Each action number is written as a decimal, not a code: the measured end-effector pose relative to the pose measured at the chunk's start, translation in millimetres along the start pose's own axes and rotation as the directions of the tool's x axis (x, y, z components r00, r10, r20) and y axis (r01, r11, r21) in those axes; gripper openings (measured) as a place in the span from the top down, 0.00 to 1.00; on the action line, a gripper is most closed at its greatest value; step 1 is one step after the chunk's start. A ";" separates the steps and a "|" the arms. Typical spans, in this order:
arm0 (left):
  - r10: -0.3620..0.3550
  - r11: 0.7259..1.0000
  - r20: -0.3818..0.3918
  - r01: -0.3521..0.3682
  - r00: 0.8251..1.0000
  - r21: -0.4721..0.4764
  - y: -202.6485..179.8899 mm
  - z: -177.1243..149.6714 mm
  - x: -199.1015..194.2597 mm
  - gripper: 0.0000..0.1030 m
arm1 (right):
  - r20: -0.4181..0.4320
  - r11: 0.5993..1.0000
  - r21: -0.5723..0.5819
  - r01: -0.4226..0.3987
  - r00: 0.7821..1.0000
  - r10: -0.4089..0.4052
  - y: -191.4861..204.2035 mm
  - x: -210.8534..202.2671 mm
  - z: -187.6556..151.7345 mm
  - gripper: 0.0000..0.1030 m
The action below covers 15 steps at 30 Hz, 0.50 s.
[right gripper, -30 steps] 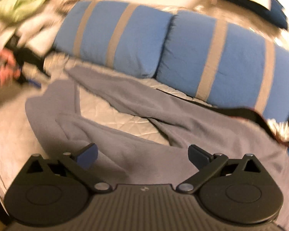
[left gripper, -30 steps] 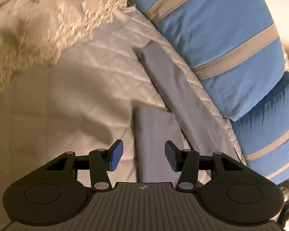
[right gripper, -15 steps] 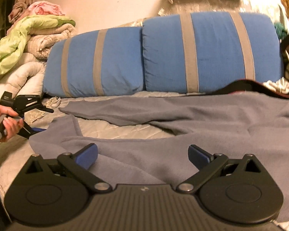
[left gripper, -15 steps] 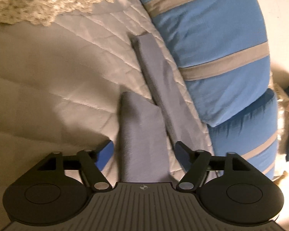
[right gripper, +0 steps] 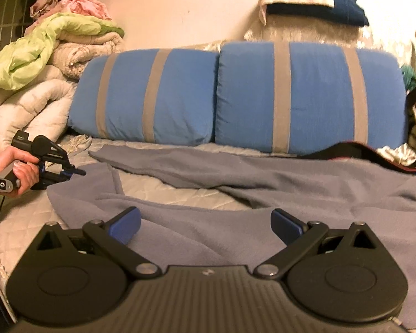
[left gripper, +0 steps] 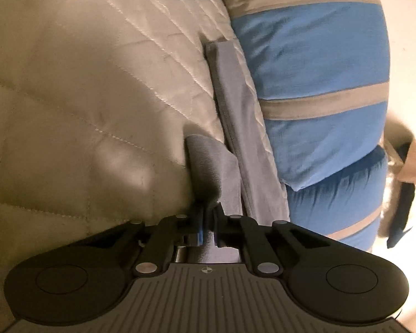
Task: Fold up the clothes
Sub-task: 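Hold the folded leg with the left gripper while the right gripper grasps the other leg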
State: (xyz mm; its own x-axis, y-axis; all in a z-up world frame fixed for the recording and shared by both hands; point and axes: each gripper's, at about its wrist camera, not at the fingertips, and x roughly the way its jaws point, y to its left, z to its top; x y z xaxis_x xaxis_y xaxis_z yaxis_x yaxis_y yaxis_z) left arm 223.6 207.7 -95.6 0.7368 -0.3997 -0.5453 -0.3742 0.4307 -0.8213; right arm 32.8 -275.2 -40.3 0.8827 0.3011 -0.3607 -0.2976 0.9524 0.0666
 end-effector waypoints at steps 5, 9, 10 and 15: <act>0.048 0.998 0.017 -0.048 0.999 0.051 -9.9 -3.3 -2.0 0.96 | -0.053 0.999 0.000 0.044 0.998 -0.044 -8.4 -17.3 18.5 0.00; 0.065 0.996 0.024 -0.067 0.998 0.062 -12.5 -4.0 -2.8 0.96 | -0.110 1.000 0.015 0.026 0.994 -0.024 -31.6 -43.7 43.9 0.00; 0.065 0.996 0.022 -0.066 0.998 0.061 -11.9 -3.5 -2.7 0.96 | -0.125 1.000 0.004 0.028 0.992 -0.027 -40.6 -51.3 51.4 0.00; 0.057 0.997 0.015 -0.058 0.998 0.051 -7.1 -0.4 -7.0 0.96 | -0.210 0.975 -0.191 0.118 0.965 -0.158 -85.3 -83.0 73.8 0.00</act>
State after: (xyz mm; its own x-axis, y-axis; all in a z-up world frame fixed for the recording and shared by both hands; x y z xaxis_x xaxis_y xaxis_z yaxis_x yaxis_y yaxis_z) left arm 220.9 207.2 -86.0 0.7227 -0.3619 -0.5889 -0.3869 0.4942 -0.7785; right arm 11.8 -377.8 52.7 0.8223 0.1301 -0.5540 -0.2554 0.9543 -0.1549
